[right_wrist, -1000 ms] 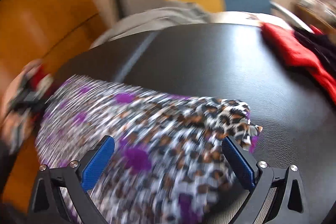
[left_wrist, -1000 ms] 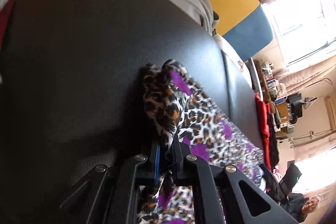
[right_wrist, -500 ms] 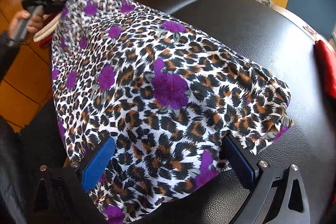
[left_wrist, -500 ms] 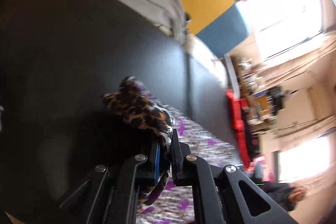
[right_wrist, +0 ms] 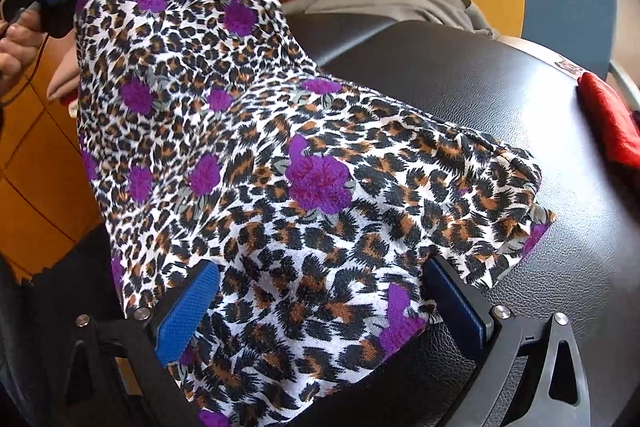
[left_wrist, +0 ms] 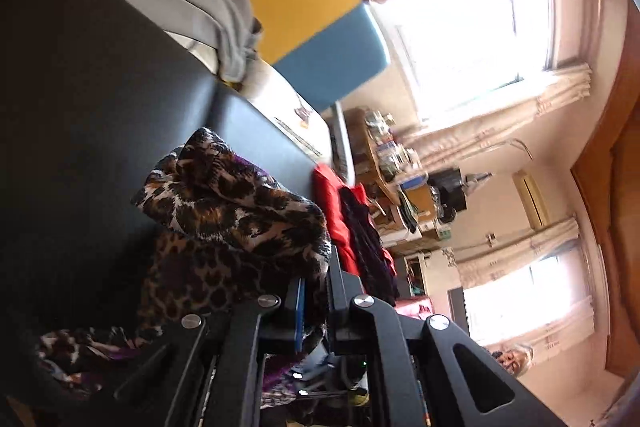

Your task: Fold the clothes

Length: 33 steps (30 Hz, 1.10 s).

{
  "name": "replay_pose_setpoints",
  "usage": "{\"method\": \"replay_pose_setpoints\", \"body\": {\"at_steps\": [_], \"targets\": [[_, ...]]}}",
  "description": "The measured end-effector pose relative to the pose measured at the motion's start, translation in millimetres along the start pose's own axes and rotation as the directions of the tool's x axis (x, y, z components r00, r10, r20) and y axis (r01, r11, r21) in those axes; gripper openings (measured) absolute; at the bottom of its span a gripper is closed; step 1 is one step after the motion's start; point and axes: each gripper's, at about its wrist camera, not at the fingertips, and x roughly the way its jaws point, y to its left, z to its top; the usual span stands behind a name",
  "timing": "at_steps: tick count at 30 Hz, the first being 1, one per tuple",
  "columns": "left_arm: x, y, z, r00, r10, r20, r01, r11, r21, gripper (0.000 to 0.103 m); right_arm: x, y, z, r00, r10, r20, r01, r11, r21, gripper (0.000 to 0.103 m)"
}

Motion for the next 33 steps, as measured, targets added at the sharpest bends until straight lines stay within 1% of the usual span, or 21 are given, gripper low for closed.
{"method": "replay_pose_setpoints", "body": {"at_steps": [3, 7, 13, 19, 23, 27, 28, 29, 31, 32, 33], "targets": [[33, -16, -14, 0.999, 0.002, -0.048, -0.002, 1.000, 0.003, 0.006, 0, 0, -10, 0.999, 0.023, 0.045, -0.024, 1.000, 0.017, 0.103], [84, -29, -34, 0.992, 0.015, -0.127, -0.017, 1.000, -0.010, 0.006, -2, -3, -11, 0.996, 0.046, 0.075, -0.048, 0.998, 0.027, 0.103], [143, -39, -63, 0.970, 0.047, -0.240, -0.051, 0.999, -0.012, 0.006, -2, -5, -12, 0.990, 0.079, 0.114, -0.085, 0.995, 0.044, 0.103], [178, -41, -79, 0.953, 0.076, -0.294, -0.082, 0.997, -0.007, 0.006, -3, -9, -16, 0.982, 0.118, 0.145, -0.128, 0.990, 0.061, 0.103], [201, -37, -87, 0.941, 0.115, -0.319, -0.124, 0.992, -0.008, 0.006, -3, -7, -19, 0.982, 0.116, 0.150, -0.126, 0.990, 0.057, 0.103], [219, -35, -87, 0.929, 0.166, -0.331, -0.166, 0.986, 0.029, 0.006, -7, -5, -21, 0.983, 0.105, 0.153, -0.114, 0.992, 0.051, 0.103], [224, -33, -87, 0.921, 0.176, -0.346, -0.173, 0.984, 0.039, 0.006, -8, -4, -22, 0.982, 0.103, 0.156, -0.112, 0.992, 0.050, 0.103], [231, -29, -88, 0.908, 0.178, -0.380, -0.175, 0.984, 0.041, 0.006, -8, -3, -23, 0.982, 0.101, 0.159, -0.111, 0.993, 0.050, 0.103], [237, -21, -92, 0.882, 0.171, -0.440, -0.194, 0.981, -0.006, 0.010, -9, -2, -24, 0.981, 0.100, 0.163, -0.110, 0.993, 0.052, 0.103], [237, -18, -94, 0.873, 0.151, -0.463, -0.189, 0.981, -0.037, 0.014, -9, -2, -24, 0.981, 0.102, 0.166, -0.112, 0.992, 0.053, 0.103], [233, -18, -94, 0.873, 0.131, -0.470, -0.177, 0.983, -0.056, 0.015, -10, -2, -25, 0.980, 0.103, 0.168, -0.113, 0.992, 0.055, 0.103]]}}
